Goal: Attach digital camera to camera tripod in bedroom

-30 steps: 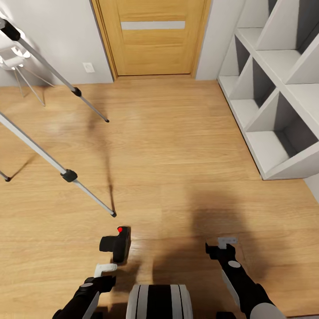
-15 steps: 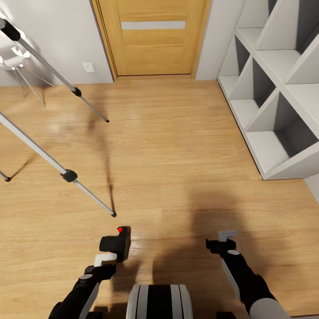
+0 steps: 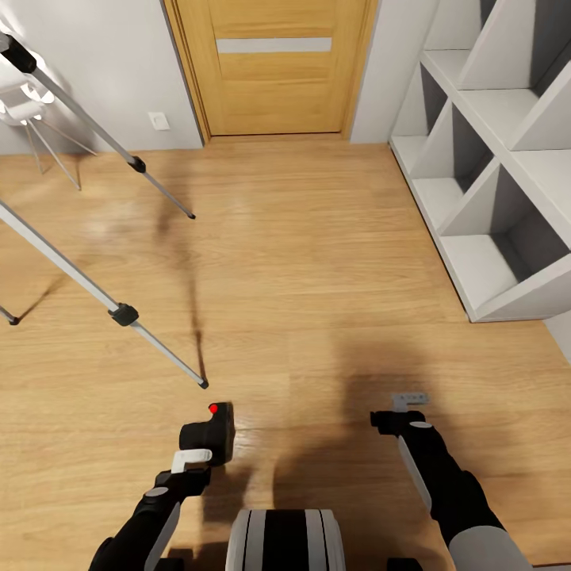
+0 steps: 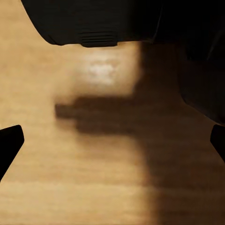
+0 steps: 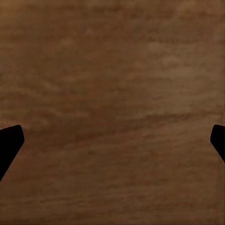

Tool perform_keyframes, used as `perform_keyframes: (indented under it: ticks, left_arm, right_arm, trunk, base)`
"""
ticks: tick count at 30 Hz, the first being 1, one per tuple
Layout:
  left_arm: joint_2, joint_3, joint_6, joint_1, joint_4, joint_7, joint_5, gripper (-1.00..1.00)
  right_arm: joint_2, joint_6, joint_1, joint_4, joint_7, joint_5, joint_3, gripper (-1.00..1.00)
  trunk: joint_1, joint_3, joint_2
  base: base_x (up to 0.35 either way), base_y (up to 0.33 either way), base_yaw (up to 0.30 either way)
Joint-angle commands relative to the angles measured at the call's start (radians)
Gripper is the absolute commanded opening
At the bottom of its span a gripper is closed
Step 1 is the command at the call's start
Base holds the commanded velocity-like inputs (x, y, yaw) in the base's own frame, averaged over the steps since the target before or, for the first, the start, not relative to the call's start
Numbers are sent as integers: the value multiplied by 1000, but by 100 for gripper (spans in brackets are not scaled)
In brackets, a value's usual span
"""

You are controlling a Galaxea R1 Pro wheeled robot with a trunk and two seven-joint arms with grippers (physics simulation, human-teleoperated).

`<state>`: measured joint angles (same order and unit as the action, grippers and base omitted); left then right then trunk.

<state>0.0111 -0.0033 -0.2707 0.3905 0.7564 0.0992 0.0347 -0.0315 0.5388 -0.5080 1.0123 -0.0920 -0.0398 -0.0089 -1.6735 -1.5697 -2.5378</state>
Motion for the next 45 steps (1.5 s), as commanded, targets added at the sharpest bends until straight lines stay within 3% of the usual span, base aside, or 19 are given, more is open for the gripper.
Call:
perform_keyframes:
  ticks: [1,18,45]
  left_arm:
    - [0,-1,-5,0,2,4,3,100]
    - [0,-3,-7,0,-12,5,0,100]
    - [0,-3,-7,0,2,5,1,100]
  right_arm:
    - [0,6,0,2,-1,-4,0,100]
    - [1,6,0,2,-6,-3,0,100]
    - [1,6,0,0,-9,-2,0,100]
  trunk:
    - [0,-1,0]
    - [0,-1,0]
    - [-12,-105,-7]
  base:
    - [0,0,0]
    - [0,0,0]
    - [0,0,0]
